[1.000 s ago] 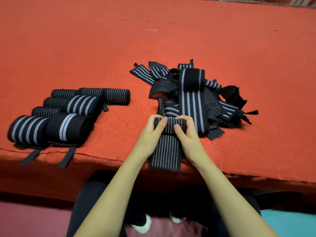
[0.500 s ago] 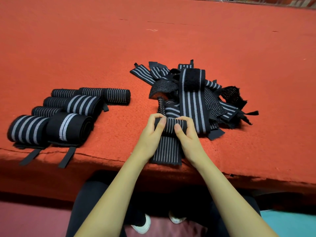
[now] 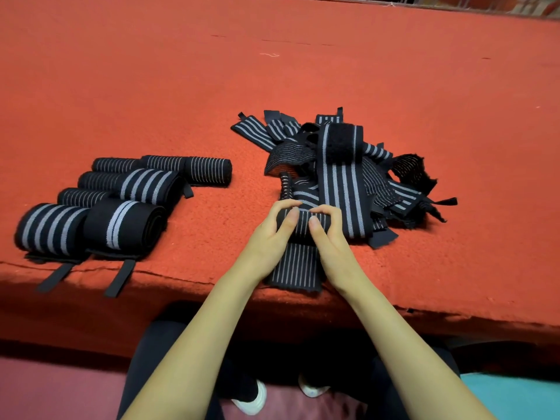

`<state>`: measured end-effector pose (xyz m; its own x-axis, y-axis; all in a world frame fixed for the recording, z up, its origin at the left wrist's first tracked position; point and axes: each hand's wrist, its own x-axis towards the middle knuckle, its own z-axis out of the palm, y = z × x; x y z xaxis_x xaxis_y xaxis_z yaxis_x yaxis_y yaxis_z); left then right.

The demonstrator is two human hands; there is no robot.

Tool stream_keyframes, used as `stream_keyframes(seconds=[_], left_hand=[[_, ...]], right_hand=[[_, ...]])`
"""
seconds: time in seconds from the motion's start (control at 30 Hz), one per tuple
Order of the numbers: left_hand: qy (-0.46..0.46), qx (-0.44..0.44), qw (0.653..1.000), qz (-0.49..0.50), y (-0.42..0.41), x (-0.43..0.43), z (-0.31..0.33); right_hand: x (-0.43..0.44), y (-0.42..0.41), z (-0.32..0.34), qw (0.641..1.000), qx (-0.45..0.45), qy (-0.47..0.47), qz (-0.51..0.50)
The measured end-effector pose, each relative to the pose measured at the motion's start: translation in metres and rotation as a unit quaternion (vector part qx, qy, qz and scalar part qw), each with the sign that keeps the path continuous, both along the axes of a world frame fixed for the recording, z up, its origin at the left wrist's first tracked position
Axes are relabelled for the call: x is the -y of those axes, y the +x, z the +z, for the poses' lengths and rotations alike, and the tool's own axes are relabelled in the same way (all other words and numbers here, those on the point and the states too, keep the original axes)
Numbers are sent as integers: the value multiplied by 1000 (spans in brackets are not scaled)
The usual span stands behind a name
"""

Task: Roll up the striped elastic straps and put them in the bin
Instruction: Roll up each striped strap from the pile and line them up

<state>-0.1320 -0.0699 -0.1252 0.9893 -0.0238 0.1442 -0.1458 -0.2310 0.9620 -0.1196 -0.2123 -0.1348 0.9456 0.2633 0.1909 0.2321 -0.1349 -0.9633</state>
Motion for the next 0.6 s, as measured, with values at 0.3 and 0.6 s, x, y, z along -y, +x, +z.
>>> stream_keyframes(seconds=[0.3, 0.6], left_hand=[[-111, 40, 993, -30, -3, -4, -8], [-75, 14, 997, 18, 4, 0, -9]], right_hand=[[-3, -1, -1, 1000, -11, 11, 3], [-3, -3, -2, 999, 18, -17, -23]])
